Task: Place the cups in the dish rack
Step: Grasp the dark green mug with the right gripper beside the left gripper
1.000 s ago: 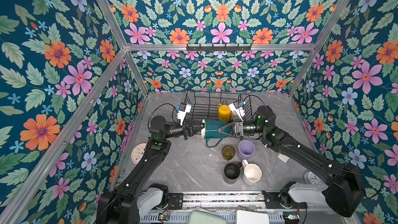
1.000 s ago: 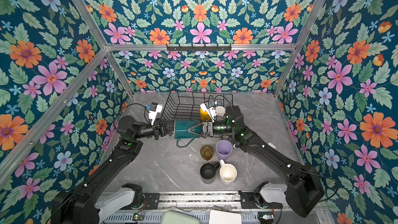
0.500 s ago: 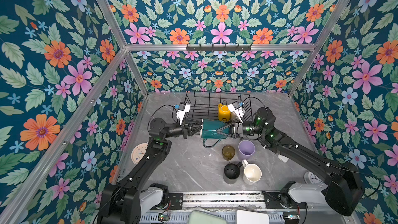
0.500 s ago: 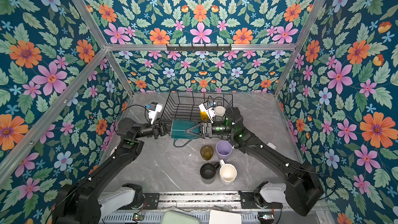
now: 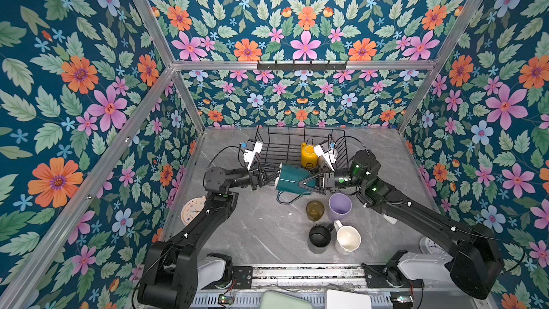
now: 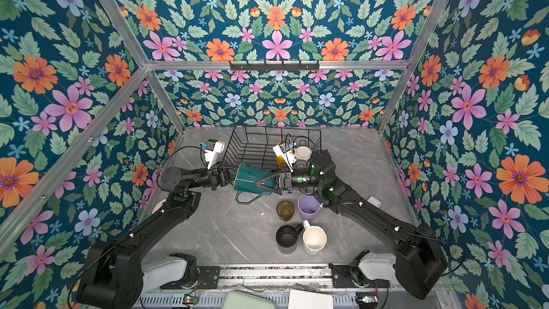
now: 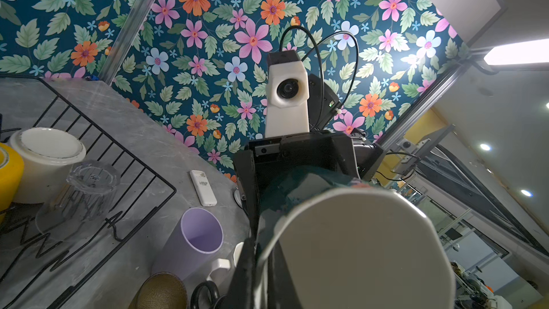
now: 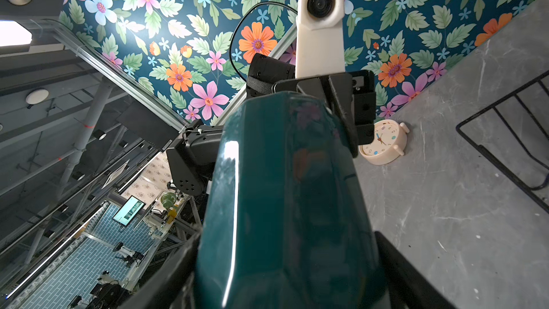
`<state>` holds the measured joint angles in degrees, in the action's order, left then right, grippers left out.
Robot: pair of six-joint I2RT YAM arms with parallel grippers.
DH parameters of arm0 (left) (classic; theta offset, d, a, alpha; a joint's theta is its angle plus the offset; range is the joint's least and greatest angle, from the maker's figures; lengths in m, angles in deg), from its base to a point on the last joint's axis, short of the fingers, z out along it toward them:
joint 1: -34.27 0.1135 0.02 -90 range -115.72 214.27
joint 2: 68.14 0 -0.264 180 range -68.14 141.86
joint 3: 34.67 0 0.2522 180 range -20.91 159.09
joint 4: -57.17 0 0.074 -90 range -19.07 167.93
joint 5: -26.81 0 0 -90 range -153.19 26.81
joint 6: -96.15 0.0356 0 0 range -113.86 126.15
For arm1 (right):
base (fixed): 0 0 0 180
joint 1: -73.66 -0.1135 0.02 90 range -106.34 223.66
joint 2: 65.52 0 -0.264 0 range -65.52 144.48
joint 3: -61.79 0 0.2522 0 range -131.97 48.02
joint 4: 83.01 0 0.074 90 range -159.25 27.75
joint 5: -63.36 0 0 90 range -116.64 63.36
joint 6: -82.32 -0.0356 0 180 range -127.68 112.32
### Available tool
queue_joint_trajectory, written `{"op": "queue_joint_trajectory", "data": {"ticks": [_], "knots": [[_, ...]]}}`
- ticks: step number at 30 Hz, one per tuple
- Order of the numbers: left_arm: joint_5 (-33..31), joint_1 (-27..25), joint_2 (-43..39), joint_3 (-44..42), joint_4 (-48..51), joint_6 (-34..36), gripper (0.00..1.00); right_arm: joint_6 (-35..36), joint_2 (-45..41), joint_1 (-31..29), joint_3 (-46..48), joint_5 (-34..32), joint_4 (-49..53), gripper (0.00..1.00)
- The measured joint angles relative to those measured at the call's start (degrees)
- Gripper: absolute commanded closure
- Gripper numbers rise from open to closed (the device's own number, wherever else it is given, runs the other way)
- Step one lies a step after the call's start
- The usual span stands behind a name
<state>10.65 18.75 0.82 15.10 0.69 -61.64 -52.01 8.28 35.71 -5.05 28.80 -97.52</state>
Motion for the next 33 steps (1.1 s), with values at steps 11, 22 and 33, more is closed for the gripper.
{"op": "queue_joint_trajectory", "data": {"ticks": [11, 22, 33], "knots": [[1.6, -0.2, 2.8, -0.1, -10.9, -9.5, 1.0, 1.5, -0.2, -1.0, -0.5, -0.1, -1.3, 0.22], [0.8, -0.2, 2.2, -0.2, -10.4, -9.9, 1.0, 1.5, -0.4, -0.9, -0.1, -0.8, -2.3, 0.25], [-3.2, -0.2, -3.7, -0.2, 6.5, 2.9, 1.0, 0.8, -0.4, -1.0, 0.4, -2.9, -4.1, 0.48]]}}
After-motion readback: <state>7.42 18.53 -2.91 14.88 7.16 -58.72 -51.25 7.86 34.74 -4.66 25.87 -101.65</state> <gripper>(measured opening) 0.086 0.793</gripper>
